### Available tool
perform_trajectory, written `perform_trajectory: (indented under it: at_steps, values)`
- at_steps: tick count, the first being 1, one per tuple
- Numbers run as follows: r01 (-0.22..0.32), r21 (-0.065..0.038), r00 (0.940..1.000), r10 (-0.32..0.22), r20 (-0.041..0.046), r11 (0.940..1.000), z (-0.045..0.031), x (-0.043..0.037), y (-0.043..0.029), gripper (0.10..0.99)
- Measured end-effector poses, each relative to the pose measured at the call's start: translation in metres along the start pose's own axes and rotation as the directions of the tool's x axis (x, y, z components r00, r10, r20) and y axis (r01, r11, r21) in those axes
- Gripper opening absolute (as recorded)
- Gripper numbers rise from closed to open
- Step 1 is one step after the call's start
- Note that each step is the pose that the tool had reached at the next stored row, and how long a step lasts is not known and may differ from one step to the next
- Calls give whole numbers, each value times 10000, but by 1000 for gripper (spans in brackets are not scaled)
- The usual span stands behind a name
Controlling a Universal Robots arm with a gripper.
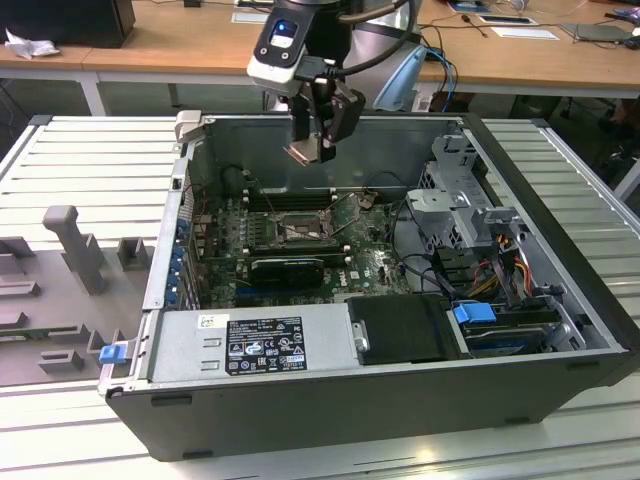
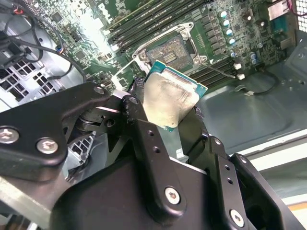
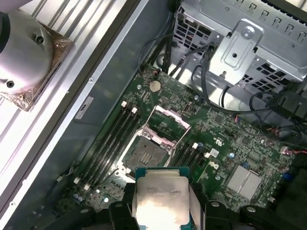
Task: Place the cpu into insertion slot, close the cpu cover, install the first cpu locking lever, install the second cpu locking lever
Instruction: 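Place the cpu into insertion slot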
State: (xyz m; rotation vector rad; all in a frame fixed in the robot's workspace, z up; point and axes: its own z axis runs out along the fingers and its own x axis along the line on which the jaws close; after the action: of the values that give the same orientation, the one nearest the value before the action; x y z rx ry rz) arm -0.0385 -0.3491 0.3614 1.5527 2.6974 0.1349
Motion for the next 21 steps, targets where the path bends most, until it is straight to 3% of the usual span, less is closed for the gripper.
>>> perform_trajectory:
  at_steps: [6,12,17,21]
  values:
    - [-659,-16,9978,659,58,9978,0,0,0,529]
    - [-1625,-46,9866,1626,141,9867,4,0,0,529]
    - [-2500,-80,9680,2502,214,9682,11,0,-1,529]
    - [-3195,-112,9471,3197,272,9475,16,0,-1,529]
